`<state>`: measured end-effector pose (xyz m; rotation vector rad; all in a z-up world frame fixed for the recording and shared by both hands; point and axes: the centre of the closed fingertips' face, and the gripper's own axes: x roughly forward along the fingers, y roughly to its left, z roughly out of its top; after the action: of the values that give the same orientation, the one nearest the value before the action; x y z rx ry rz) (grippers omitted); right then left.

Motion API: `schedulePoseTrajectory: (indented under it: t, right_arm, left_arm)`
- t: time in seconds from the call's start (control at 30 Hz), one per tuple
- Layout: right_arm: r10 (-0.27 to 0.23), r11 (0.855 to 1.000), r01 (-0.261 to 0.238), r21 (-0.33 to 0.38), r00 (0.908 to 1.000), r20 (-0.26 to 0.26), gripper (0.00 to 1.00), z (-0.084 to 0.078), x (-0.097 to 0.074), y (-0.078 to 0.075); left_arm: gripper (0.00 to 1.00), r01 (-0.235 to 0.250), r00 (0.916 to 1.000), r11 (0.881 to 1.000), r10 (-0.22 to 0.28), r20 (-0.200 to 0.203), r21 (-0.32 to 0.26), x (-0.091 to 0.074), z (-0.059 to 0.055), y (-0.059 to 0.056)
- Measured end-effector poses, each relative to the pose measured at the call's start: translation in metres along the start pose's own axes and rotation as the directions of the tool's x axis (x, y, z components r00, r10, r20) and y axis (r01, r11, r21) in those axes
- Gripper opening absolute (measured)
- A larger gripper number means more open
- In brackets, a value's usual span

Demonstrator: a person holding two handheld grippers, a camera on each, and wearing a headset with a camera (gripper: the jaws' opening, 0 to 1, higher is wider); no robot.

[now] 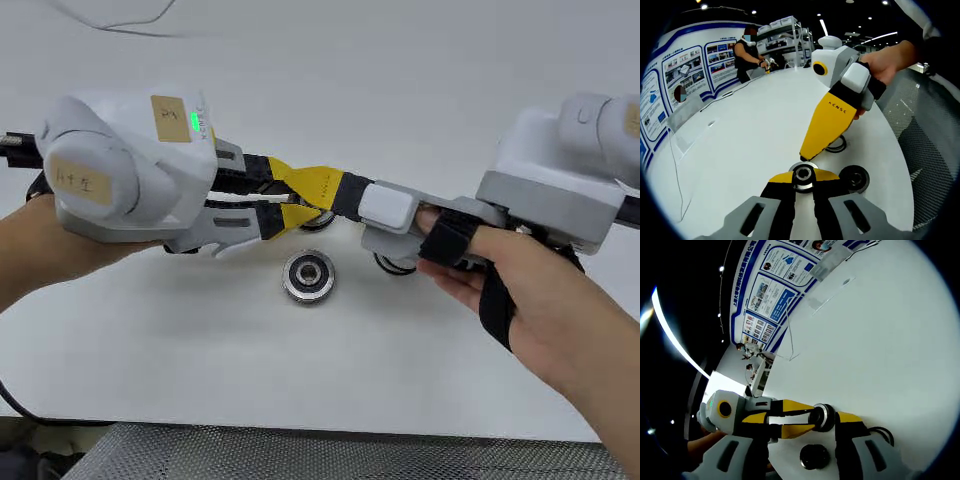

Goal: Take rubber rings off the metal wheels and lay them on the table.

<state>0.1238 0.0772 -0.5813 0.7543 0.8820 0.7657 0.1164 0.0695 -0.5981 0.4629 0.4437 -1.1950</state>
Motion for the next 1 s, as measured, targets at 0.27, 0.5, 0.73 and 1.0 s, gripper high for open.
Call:
schedulePoseTrajectory:
  t: [0.27,0.5,0.73,1.0]
  right_arm:
    - [0.009,1.0,-0.008,0.016,0.9998,-0.019,0.56,-0.003,0.003,0.002]
    - [0.007,1.0,-0.007,0.018,0.9997,-0.024,0.56,-0.004,0.003,0.003]
    - [-0.007,1.0,0.007,0.007,0.9991,-0.041,0.55,-0.007,0.003,0.001]
    - [-0.01,1.0,0.011,0.005,0.9987,-0.049,0.55,-0.009,0.003,0.001]
  left_arm:
    - [0.13,0.0,1.0,1.0,0.0,0.002,0.003,0.0,0.0,0.0]
    - [0.13,0.0,1.0,1.0,0.0,0.001,0.004,0.0,0.0,0.0]
    - [0.13,0.001,1.0,1.0,-0.001,0.001,0.006,0.0,0.0,0.0]
    - [0.13,0.001,1.0,1.0,-0.001,0.002,0.006,0.0,0.0,0.0]
